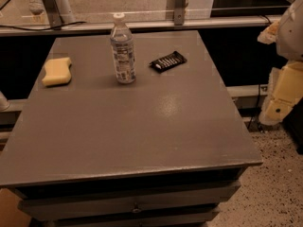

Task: Knock blue plastic bottle over

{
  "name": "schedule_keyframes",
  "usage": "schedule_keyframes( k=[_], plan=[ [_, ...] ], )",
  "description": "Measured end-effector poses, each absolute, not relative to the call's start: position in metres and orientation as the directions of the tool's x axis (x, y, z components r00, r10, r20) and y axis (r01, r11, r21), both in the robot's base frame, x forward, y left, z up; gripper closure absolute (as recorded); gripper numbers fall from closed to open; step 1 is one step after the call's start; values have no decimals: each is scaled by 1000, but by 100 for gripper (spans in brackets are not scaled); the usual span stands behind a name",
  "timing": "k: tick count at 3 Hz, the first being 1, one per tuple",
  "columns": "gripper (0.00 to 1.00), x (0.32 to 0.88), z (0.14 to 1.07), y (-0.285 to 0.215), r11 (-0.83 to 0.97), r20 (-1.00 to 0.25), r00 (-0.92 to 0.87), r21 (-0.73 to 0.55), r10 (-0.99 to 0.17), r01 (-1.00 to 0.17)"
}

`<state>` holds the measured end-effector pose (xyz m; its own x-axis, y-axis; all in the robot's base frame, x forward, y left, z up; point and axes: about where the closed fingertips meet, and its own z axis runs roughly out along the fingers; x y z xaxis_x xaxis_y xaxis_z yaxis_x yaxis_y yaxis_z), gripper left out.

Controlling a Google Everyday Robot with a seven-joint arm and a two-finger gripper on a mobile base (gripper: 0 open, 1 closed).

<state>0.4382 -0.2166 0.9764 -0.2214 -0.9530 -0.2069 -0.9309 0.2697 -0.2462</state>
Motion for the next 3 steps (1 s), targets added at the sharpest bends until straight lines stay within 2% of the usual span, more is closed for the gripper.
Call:
schedule_keyframes(
  k=[1, 3],
  plan=[
    [0, 438, 976, -217, 270, -207, -221, -246, -953, -931],
    [0, 458, 987, -196, 250, -343, -150, -269, -927, -930]
  ],
)
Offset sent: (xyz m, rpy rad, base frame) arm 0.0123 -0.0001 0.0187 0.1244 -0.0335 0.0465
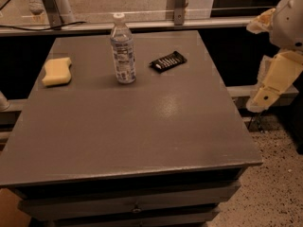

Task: Knock blue plastic bottle over

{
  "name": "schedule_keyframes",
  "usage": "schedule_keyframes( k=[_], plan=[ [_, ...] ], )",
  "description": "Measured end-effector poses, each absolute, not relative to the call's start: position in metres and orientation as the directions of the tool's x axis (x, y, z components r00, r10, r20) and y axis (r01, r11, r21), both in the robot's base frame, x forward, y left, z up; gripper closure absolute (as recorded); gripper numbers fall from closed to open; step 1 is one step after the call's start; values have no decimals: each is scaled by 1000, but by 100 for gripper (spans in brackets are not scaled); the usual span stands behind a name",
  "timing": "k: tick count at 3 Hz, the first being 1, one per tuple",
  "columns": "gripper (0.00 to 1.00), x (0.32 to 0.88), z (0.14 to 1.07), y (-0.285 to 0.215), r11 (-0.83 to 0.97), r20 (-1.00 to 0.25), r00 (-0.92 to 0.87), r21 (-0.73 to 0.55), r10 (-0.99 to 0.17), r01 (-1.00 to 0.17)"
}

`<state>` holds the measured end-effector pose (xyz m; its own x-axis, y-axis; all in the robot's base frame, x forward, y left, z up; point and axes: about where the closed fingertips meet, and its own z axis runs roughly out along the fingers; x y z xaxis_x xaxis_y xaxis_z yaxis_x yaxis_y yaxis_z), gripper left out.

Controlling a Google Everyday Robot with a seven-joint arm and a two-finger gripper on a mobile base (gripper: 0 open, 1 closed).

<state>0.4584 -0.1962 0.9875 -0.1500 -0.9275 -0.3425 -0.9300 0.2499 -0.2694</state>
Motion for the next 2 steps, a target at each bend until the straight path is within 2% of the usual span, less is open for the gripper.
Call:
schedule_keyframes(
  k=[2],
  plan=[
    [0, 500, 957, -127, 257, -507, -81, -287, -858, -923]
  ],
)
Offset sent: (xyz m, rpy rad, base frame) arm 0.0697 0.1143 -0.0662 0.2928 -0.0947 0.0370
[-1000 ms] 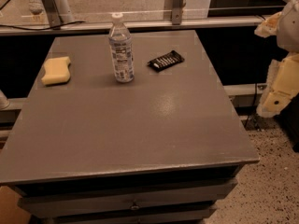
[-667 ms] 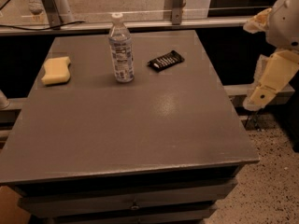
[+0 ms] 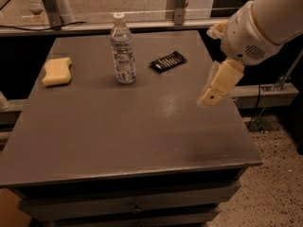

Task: Knock blue plastic bottle over

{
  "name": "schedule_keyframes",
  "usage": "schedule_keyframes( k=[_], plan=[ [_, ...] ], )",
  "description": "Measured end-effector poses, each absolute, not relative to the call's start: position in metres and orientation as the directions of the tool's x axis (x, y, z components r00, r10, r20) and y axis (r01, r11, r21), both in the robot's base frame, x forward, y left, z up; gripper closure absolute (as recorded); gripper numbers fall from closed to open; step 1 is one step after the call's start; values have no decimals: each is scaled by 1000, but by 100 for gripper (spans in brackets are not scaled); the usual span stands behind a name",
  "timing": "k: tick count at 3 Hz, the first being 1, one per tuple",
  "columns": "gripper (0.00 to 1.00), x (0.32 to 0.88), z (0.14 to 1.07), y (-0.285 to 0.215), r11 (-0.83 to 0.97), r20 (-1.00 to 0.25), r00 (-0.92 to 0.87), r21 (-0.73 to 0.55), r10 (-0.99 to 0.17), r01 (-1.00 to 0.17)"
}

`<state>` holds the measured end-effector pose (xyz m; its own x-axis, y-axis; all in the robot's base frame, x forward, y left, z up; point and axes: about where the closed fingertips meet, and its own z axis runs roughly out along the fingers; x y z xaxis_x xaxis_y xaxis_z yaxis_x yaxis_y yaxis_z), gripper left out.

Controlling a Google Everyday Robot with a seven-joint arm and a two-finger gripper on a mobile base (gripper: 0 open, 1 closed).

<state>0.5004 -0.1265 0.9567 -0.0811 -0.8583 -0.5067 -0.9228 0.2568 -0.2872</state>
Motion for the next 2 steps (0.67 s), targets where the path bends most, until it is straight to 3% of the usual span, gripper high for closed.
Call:
schedule_keyframes(
  k=[2],
  plan=[
    [0, 507, 960, -123, 268, -517, -73, -313, -853, -911]
  ],
)
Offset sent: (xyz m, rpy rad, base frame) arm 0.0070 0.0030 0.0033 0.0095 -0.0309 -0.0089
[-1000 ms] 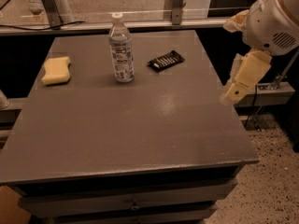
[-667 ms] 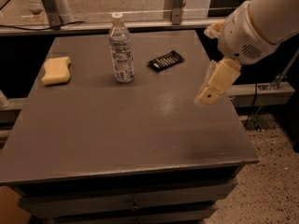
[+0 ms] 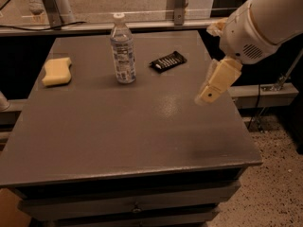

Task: Knock blue plastic bottle over

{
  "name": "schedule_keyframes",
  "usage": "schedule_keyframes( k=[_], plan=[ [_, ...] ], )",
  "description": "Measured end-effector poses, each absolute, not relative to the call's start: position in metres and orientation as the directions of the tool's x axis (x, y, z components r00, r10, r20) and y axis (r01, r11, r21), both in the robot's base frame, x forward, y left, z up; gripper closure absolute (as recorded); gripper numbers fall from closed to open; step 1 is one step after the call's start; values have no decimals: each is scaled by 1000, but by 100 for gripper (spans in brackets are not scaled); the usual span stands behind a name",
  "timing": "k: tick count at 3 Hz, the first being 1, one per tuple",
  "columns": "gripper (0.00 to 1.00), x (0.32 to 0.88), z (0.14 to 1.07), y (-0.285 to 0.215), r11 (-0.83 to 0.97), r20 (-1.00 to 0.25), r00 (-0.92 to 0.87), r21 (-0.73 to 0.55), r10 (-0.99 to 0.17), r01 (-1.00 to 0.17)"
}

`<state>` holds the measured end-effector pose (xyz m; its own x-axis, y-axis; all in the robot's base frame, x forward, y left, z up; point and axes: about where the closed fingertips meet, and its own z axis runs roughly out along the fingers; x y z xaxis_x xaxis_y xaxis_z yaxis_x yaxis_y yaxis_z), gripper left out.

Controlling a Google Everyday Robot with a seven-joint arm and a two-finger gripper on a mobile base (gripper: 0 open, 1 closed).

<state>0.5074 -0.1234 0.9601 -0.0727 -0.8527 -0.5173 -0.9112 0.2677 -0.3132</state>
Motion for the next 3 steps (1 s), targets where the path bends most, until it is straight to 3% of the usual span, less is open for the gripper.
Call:
schedule_keyframes(
  k=[3],
  plan=[
    [0, 564, 948, -70, 312, -703, -16, -295, -711, -903]
  ],
)
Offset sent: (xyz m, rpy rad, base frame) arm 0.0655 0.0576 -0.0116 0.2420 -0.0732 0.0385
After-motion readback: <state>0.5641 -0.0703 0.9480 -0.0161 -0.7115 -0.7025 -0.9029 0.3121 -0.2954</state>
